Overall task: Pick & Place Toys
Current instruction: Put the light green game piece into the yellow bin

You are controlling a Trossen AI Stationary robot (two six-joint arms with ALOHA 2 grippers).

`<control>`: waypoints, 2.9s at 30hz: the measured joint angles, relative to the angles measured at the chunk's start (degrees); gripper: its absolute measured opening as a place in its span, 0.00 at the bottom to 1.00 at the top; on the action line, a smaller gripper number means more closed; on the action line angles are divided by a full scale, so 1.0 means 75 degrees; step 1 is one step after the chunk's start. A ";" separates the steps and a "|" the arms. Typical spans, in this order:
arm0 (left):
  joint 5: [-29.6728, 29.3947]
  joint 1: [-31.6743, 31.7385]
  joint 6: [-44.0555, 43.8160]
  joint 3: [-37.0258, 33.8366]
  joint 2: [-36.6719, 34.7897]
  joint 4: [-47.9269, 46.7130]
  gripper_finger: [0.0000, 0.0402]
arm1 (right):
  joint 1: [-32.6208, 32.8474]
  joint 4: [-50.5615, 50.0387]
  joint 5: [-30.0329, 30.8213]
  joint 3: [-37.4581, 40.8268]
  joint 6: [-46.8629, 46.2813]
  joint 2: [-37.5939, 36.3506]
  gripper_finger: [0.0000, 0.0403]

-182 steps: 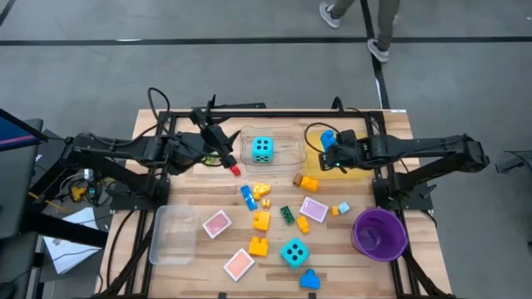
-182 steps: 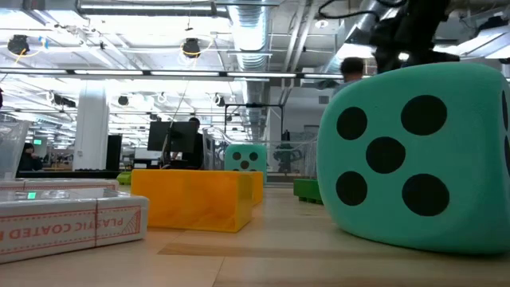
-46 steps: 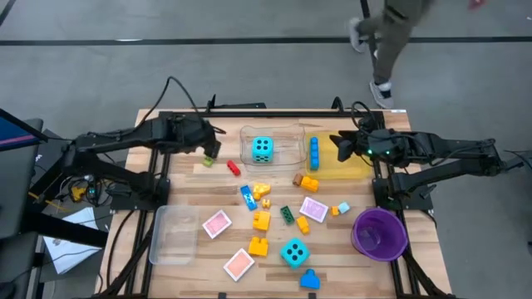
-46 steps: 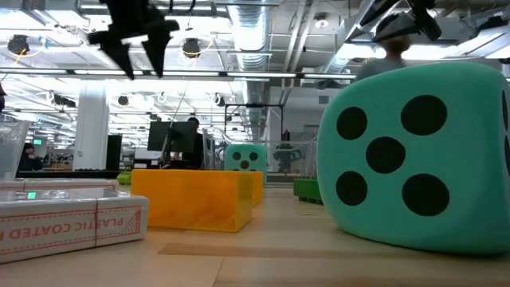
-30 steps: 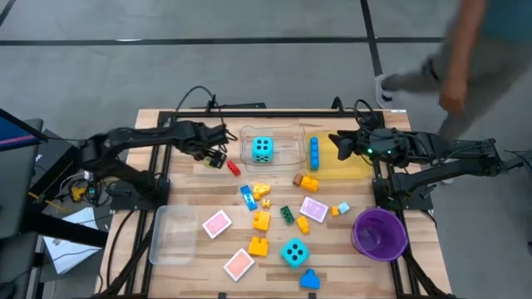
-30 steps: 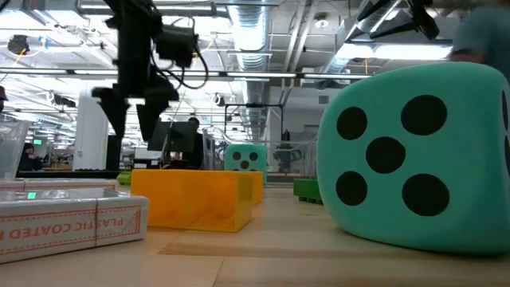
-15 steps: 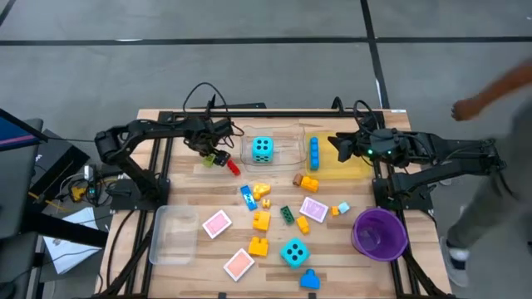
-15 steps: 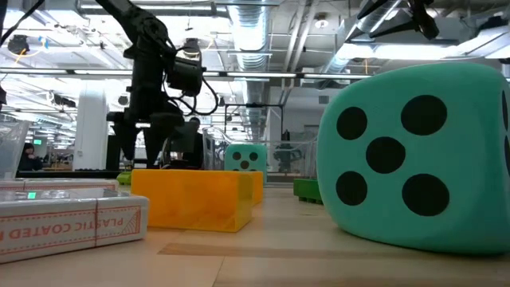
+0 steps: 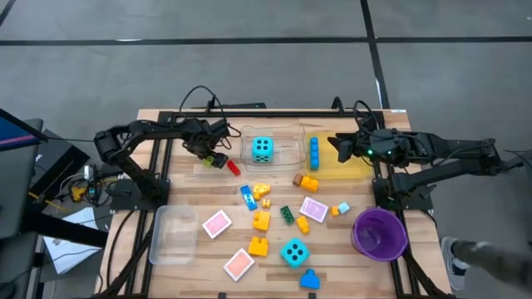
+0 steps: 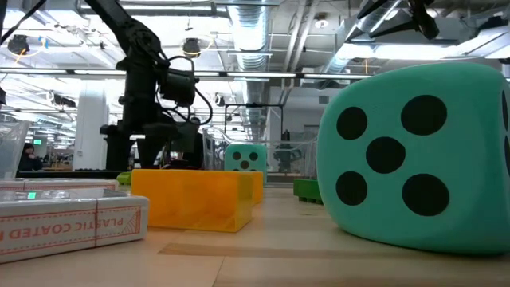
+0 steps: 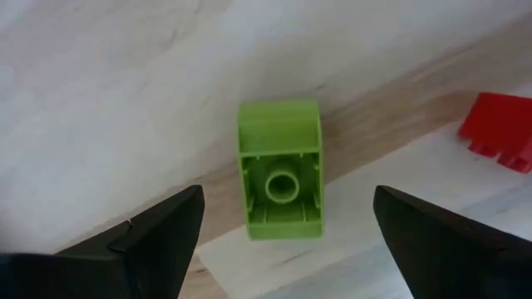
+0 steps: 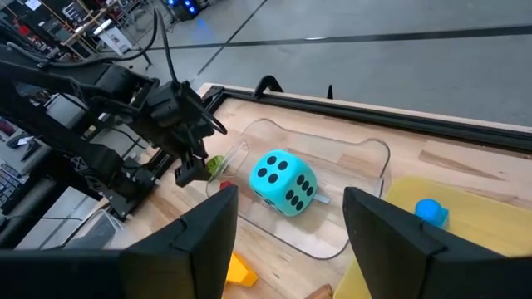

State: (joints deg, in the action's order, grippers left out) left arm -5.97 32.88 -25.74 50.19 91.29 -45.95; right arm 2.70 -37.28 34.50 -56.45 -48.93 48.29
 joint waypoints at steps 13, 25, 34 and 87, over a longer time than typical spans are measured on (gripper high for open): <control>0.0133 0.0035 0.0000 -0.0512 0.0000 0.0549 0.68 | 0.0000 -0.0015 0.0000 -0.0003 -0.0009 0.0003 0.53; 0.0256 0.0026 -0.0007 -0.0784 -0.0055 0.1013 0.34 | 0.0000 -0.0009 -0.0020 -0.0006 -0.0020 0.0003 0.53; 0.0629 0.0017 0.0163 -0.0830 -0.0729 0.0908 0.34 | 0.0003 -0.0102 -0.0023 -0.0006 -0.0015 0.0003 0.53; 0.5710 -0.3960 -0.4033 -0.0810 -0.3079 0.9332 0.34 | 0.0181 0.2301 -0.5732 -0.4291 0.6687 0.5317 0.53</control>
State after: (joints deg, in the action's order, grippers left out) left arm 36.86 3.19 -55.98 44.12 68.19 24.04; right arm 4.05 -20.02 -8.49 -88.63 1.23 88.17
